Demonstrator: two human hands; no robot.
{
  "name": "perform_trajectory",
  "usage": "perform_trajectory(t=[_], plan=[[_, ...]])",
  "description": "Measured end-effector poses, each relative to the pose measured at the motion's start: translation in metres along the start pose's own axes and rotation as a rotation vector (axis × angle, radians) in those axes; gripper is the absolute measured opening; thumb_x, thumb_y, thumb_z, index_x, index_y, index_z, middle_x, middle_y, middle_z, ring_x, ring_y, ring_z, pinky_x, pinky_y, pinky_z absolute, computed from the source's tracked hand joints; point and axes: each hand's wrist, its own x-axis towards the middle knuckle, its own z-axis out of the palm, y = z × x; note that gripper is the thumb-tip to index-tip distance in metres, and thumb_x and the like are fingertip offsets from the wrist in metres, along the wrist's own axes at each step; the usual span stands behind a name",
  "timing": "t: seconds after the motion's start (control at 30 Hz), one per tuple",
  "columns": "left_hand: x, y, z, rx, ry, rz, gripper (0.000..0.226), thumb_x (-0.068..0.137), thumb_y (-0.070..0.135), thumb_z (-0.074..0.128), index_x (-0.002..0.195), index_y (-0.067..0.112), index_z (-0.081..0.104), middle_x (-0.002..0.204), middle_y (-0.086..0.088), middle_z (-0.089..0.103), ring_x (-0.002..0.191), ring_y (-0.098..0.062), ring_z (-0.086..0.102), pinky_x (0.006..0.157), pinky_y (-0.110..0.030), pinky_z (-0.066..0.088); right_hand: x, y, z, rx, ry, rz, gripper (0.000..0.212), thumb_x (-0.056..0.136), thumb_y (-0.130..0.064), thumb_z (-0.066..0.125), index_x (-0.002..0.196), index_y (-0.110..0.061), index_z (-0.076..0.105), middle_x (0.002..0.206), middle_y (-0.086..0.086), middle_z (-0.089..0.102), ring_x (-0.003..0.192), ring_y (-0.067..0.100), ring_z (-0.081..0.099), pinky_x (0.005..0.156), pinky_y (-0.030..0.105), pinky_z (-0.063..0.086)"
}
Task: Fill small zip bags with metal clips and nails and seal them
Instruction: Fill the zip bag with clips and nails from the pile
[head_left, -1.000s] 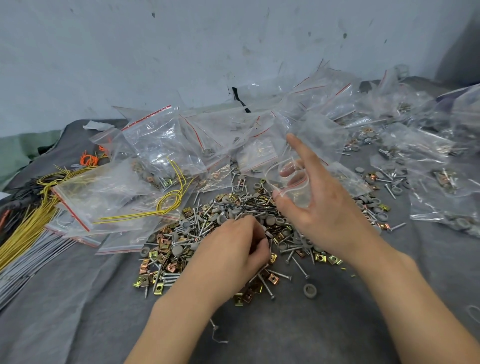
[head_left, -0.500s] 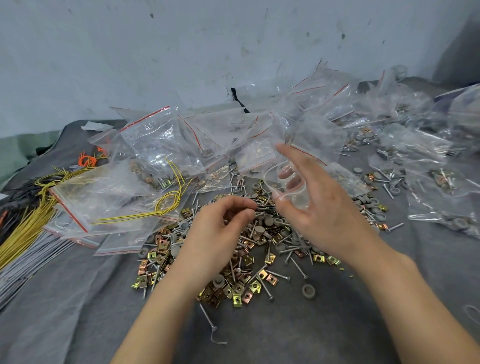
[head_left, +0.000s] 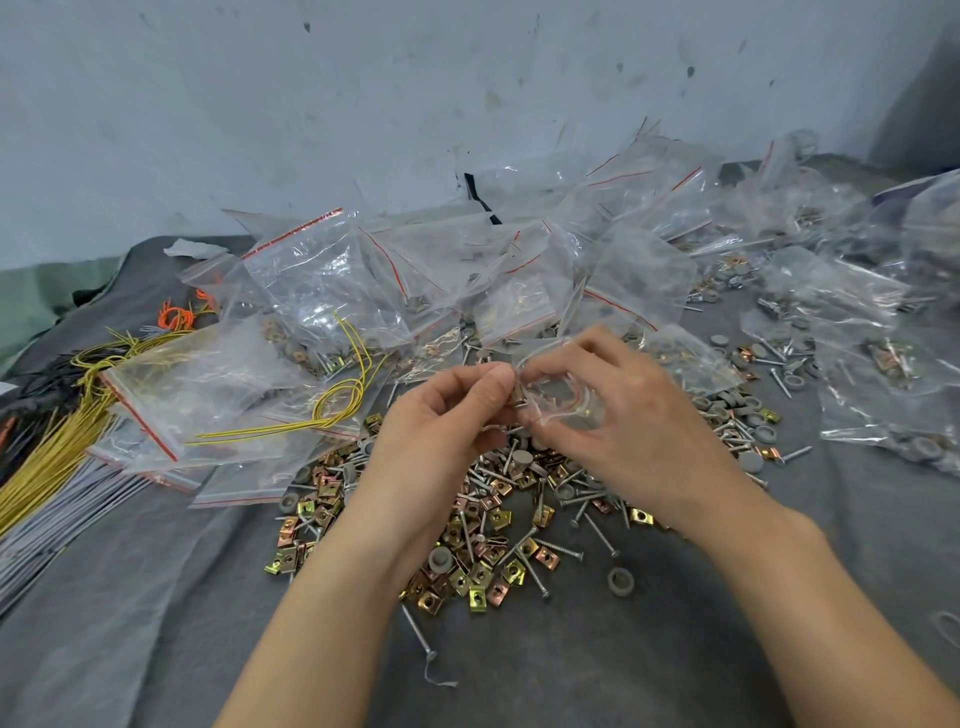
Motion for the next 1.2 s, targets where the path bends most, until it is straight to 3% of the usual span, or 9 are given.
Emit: perform_trajectory(t=[0.13,0.37,0.63,0.83,1.07,1.2], plan=[[0.000,0.001,-0.001,-0.101,-0.034,-0.081,0.017,0.079,0.025,0.071,0.092,0.015,0.074,0.083,-0.002,0.068,0.073,-0.009,0.060,0.072,-0.022,0.052,0.000,-0.001,0.000,-0.004,0.000,-0.016,0.038,0.089,-0.053,0.060,0.125,-0.043,0.056,0.106,-0.014,0.050,0.093,0.009,0.056,0.090,0.039,0.049],[-0.001,-0.002,0.001,0.029,0.008,-0.012,0.027,0.074,0.036,0.071,0.091,0.016,0.075,0.079,0.000,0.068,0.073,-0.009,0.059,0.077,-0.027,0.051,0.000,-0.001,-0.001,0.019,-0.015,-0.021,0.036,0.086,-0.055,0.060,0.121,-0.048,0.054,0.104,-0.016,0.046,0.090,0.011,0.057,0.086,0.035,0.048],[0.002,-0.003,0.004,0.087,0.068,0.046,0.020,0.092,0.026,0.063,0.099,0.009,0.069,0.077,0.003,0.071,0.070,-0.007,0.067,0.065,-0.019,0.053,0.000,-0.001,0.003,-0.020,0.002,-0.022,0.033,0.086,-0.058,0.058,0.111,-0.037,0.063,0.102,-0.013,0.050,0.088,0.006,0.052,0.083,0.032,0.042],[0.002,0.002,-0.001,0.059,0.135,0.072,0.014,0.095,0.030,0.061,0.097,0.016,0.065,0.089,-0.003,0.076,0.074,-0.012,0.067,0.059,-0.019,0.051,0.000,0.001,0.001,0.020,-0.003,0.001,0.024,0.086,-0.057,0.059,0.104,-0.041,0.062,0.100,-0.016,0.049,0.088,0.004,0.052,0.086,0.033,0.043],[-0.001,0.027,0.004,0.225,0.169,0.306,0.009,0.087,0.038,0.068,0.086,0.029,0.068,0.081,0.008,0.069,0.068,-0.004,0.059,0.061,-0.017,0.048,-0.002,0.003,0.001,0.020,0.009,0.000,0.054,0.084,-0.058,0.066,0.132,-0.046,0.045,0.111,-0.028,0.042,0.099,0.003,0.055,0.091,0.036,0.047],[-0.003,0.030,0.019,0.427,0.082,0.433,0.006,0.092,0.024,0.068,0.087,0.028,0.070,0.074,0.018,0.066,0.067,0.005,0.057,0.064,-0.009,0.042,-0.002,0.006,0.002,0.043,0.035,0.020,0.074,0.081,-0.057,0.069,0.144,-0.045,0.034,0.113,-0.030,0.039,0.099,-0.006,0.047,0.090,0.031,0.045]])
